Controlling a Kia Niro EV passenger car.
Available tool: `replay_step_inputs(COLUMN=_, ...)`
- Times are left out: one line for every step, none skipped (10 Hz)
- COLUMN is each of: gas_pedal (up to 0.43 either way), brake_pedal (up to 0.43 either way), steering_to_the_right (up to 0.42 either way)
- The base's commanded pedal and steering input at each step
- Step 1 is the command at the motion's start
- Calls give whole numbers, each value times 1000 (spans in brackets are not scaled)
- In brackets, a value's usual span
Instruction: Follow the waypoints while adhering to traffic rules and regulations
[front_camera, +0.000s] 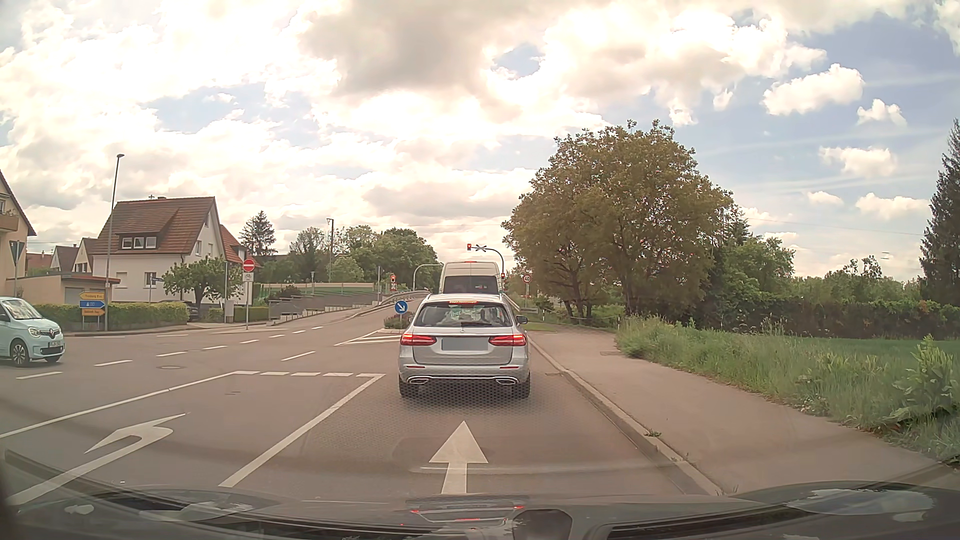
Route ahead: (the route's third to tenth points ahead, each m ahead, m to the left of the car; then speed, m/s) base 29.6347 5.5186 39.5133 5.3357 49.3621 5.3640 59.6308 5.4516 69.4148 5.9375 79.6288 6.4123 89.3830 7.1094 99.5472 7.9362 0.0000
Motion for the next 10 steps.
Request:
replay_step_inputs(gas_pedal=0, brake_pedal=220, steering_to_the_right=5)
replay_step_inputs(gas_pedal=0, brake_pedal=226, steering_to_the_right=5)
replay_step_inputs(gas_pedal=0, brake_pedal=226, steering_to_the_right=5)
replay_step_inputs(gas_pedal=0, brake_pedal=226, steering_to_the_right=5)
replay_step_inputs(gas_pedal=0, brake_pedal=226, steering_to_the_right=5)
replay_step_inputs(gas_pedal=0, brake_pedal=226, steering_to_the_right=5)
replay_step_inputs(gas_pedal=0, brake_pedal=226, steering_to_the_right=5)
replay_step_inputs(gas_pedal=0, brake_pedal=226, steering_to_the_right=5)
replay_step_inputs(gas_pedal=0, brake_pedal=226, steering_to_the_right=5)
replay_step_inputs(gas_pedal=0, brake_pedal=226, steering_to_the_right=5)
